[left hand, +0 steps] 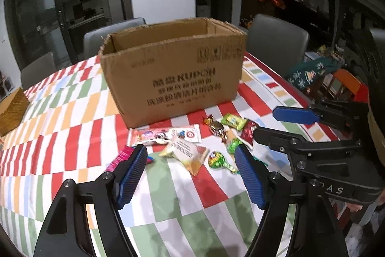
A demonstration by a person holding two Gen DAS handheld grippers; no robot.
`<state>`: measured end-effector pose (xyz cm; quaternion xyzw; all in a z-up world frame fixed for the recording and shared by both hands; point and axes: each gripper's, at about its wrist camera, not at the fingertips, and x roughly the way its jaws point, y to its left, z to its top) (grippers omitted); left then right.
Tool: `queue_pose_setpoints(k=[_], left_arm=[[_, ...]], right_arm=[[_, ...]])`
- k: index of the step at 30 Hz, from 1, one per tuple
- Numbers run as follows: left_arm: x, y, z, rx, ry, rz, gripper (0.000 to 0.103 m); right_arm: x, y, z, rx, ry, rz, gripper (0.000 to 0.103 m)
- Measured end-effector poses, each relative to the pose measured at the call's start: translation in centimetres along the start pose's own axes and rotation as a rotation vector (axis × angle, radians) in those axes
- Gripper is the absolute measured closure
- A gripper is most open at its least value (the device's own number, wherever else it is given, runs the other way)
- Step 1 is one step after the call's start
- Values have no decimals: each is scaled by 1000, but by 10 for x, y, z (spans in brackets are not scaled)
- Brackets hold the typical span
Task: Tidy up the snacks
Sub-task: 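Move both open tools back toward the remaining snacks, then grasp the green lollipop with the right tool while the left tool grasps a round candy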
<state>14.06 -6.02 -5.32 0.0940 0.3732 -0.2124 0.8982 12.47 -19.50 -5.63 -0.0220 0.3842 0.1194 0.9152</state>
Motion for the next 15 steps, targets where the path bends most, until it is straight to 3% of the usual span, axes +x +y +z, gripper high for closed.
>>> queue_pose_setpoints(k=[9,15], left_arm=[[30,-3,-9,63,62,-88,54],[53,-3,-9,74,118,-158,59]], right_arm=[[28,2,-9,-26,69,39,67],[51,-1,-14,-28,135,57,73]])
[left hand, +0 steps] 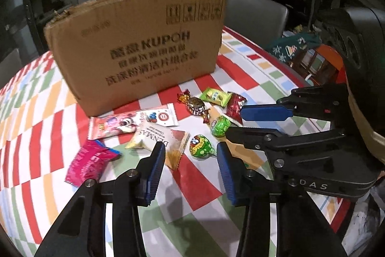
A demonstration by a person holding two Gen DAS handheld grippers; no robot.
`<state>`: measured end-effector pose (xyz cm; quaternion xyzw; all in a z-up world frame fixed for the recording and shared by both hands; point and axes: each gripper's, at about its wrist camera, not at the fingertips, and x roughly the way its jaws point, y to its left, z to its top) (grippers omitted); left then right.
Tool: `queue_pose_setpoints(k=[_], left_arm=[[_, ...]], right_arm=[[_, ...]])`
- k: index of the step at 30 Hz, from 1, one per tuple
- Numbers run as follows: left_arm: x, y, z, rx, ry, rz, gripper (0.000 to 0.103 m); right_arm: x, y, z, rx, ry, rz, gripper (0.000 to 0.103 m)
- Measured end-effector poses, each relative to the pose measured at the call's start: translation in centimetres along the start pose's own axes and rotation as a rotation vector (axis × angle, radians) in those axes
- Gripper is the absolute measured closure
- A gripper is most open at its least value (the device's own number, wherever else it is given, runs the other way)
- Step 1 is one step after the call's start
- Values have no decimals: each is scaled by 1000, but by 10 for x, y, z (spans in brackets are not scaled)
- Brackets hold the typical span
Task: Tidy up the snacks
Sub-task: 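Grasp the green lollipop with the right tool while the left tool grasps a round candy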
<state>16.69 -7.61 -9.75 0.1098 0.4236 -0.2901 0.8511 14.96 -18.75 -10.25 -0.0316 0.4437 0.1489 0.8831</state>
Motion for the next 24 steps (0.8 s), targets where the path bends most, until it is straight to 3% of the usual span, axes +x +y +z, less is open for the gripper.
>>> queue_pose_setpoints(k=[13,24], left_arm=[[28,2,3,30,55,-58,67],[45,8,7,-32,81,-108,74]], right_arm=[[29,-10,1,-4,59,19,76],[39,-21,7,18,70,46,77]])
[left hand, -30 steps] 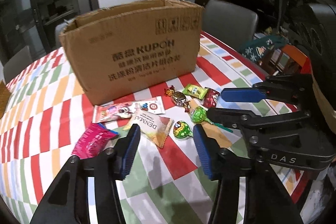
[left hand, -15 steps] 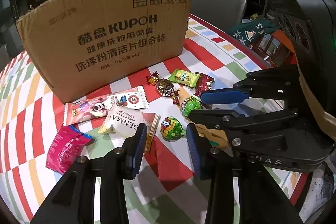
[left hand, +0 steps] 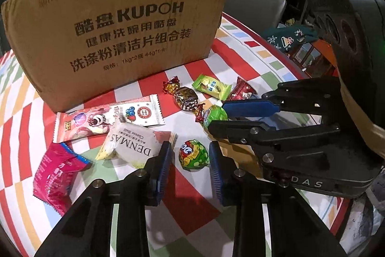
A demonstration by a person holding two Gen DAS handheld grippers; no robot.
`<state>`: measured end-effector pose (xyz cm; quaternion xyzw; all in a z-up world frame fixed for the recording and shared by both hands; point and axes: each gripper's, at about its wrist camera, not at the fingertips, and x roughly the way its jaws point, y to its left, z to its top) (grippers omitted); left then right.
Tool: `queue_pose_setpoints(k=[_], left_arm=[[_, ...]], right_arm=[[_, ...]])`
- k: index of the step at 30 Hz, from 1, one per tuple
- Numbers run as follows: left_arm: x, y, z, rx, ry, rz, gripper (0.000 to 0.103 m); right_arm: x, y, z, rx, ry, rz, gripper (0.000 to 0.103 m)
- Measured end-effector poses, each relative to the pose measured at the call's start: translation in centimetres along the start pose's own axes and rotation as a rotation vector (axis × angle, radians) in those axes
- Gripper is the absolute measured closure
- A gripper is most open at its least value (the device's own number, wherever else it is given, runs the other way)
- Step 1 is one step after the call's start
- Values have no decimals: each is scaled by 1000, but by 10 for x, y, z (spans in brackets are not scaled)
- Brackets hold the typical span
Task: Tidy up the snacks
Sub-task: 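Grasp the green lollipop with the right tool while the left tool grasps a round candy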
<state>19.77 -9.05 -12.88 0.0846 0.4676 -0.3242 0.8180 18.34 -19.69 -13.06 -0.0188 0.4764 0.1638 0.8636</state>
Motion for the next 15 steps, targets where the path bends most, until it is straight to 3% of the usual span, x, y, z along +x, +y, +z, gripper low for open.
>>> queue_pose_setpoints(k=[15], left_arm=[[2,9,-1,-76,29,-10,78]], right_arm=[[13,0,8,-6,34,13,77]])
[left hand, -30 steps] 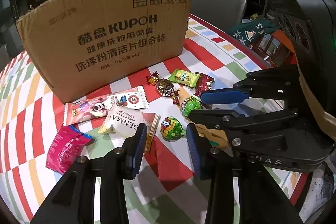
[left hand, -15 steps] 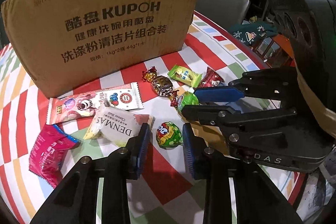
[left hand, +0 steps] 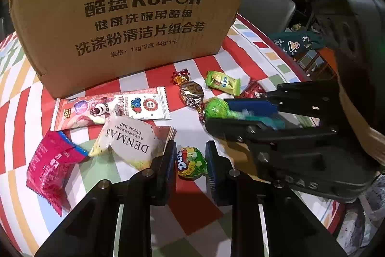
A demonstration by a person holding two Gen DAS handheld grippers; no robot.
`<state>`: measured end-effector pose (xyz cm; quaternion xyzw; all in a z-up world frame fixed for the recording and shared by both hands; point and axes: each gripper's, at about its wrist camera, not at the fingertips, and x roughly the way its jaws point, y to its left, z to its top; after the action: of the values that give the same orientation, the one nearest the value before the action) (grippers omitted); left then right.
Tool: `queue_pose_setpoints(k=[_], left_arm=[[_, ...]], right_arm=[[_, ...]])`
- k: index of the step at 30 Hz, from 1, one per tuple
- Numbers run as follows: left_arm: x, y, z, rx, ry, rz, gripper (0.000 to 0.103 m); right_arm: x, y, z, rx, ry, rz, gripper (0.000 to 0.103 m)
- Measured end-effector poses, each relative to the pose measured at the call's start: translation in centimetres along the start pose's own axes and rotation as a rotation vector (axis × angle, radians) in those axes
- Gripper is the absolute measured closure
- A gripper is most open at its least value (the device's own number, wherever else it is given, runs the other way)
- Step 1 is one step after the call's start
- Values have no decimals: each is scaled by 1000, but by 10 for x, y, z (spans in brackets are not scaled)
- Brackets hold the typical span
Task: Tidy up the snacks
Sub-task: 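Grasp the green lollipop with the right tool while the left tool grasps a round candy, then carry the lollipop and candy over the box and open both tools to drop them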
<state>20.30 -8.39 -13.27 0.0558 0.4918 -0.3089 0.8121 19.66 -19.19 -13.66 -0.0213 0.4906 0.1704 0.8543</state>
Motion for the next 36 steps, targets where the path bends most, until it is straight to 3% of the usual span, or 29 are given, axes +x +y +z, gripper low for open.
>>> queue_pose_setpoints(k=[13,22,36], left_arm=[[-37,-4,-4,-7,-82,99,78],[-75,-8,1,-24,-177,124,78],[-140,-16,36,-36,-358,171,78]], right_arm=[[-20,10,-7,10,-63,-24,77],[-63,22,0,4,-165,-39,77],[-128,36,30,-1,-351,-81,77]])
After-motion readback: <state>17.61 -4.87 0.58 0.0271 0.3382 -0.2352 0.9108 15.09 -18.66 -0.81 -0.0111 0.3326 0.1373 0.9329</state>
